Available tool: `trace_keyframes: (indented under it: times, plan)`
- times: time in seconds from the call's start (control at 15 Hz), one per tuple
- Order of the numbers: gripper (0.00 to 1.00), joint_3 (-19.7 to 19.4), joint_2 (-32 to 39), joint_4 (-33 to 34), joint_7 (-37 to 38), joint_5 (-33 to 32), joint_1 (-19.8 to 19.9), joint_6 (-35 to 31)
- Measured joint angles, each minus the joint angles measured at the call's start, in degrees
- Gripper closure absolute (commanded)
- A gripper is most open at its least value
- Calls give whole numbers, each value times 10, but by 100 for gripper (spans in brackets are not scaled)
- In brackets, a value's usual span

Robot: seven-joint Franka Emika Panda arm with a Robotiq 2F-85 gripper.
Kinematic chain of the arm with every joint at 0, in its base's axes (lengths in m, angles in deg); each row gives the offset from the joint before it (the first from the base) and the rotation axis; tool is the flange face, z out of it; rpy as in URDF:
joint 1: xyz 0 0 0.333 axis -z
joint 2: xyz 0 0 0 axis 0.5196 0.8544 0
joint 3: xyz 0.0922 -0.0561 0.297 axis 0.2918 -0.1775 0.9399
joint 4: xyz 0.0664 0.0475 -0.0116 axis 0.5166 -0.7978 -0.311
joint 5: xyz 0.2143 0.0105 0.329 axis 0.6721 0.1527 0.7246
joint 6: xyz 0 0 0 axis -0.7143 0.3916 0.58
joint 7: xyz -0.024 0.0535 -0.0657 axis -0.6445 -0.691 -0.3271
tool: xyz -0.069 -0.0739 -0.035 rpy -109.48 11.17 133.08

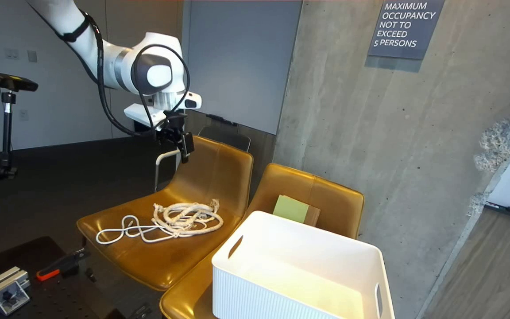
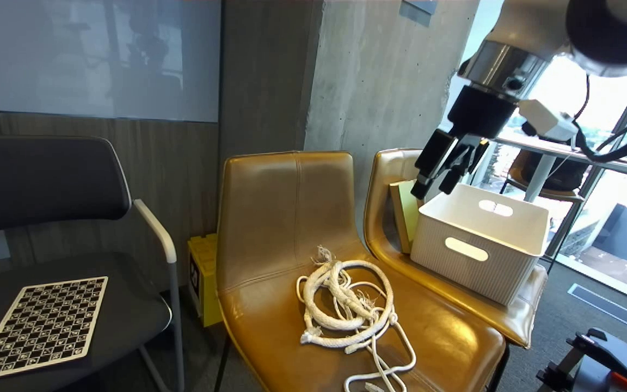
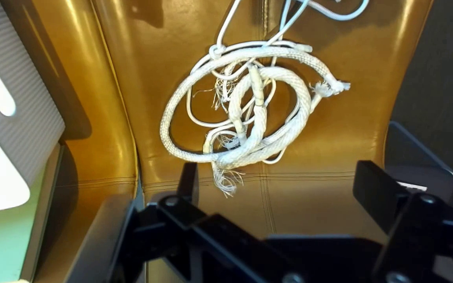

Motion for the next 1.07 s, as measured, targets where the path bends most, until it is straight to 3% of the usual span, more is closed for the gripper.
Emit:
trace_keyframes:
  times: [0.27,0.67,0.87,1.07]
  plan:
    - [0,-11,64,5,18,-29,-4,-35]
    - [0,-12,67,14,19,-30,-5,-35]
    - [0,-9,82,20,-12,-11,-5,-45]
    - [0,0,146,60,-57,8,-5,-110]
